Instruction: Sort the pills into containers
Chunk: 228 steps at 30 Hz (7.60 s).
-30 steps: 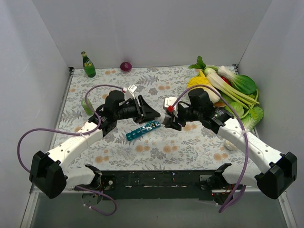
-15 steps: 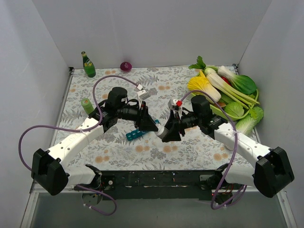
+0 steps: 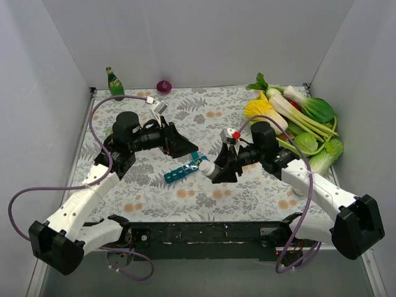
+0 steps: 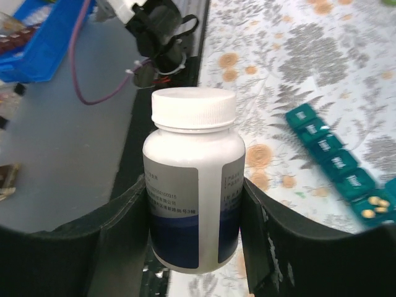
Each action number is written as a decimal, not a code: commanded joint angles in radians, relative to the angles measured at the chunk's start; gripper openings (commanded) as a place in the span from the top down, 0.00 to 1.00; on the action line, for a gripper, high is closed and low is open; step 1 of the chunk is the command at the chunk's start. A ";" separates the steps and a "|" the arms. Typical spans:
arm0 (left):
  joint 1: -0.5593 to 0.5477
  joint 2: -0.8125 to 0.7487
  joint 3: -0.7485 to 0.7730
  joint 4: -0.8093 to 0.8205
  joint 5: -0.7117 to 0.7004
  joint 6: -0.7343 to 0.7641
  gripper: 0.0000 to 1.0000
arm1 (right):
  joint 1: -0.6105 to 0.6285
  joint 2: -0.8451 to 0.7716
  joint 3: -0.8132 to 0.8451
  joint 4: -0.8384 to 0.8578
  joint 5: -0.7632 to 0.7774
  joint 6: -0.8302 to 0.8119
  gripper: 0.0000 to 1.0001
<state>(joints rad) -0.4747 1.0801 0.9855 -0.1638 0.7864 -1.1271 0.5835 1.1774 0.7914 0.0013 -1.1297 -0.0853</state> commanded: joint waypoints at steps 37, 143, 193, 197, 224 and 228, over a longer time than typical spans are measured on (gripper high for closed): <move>-0.139 0.139 -0.051 0.017 -0.188 -0.568 0.81 | 0.118 -0.015 0.233 -0.351 0.570 -0.541 0.99; -0.235 -0.042 -0.068 -0.008 -0.023 0.385 0.02 | -0.004 -0.019 -0.031 0.029 -0.091 -0.076 0.99; -0.318 0.081 0.008 -0.098 -0.036 0.379 0.83 | -0.002 -0.024 -0.020 0.017 -0.085 -0.083 0.99; -0.318 0.084 0.018 -0.132 -0.076 0.345 1.00 | -0.002 -0.027 -0.023 0.009 -0.062 -0.088 0.93; 0.203 -0.039 -0.100 -0.497 -1.061 0.059 1.00 | -0.120 -0.110 -0.053 -0.236 0.271 -0.471 0.07; 0.317 0.021 -0.120 -0.401 -1.130 0.081 1.00 | -0.134 -0.136 -0.096 -0.233 0.280 -0.490 0.07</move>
<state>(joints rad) -0.2367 1.0664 0.8890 -0.6189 -0.1848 -1.0698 0.4633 1.0775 0.7357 -0.2337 -0.8772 -0.5312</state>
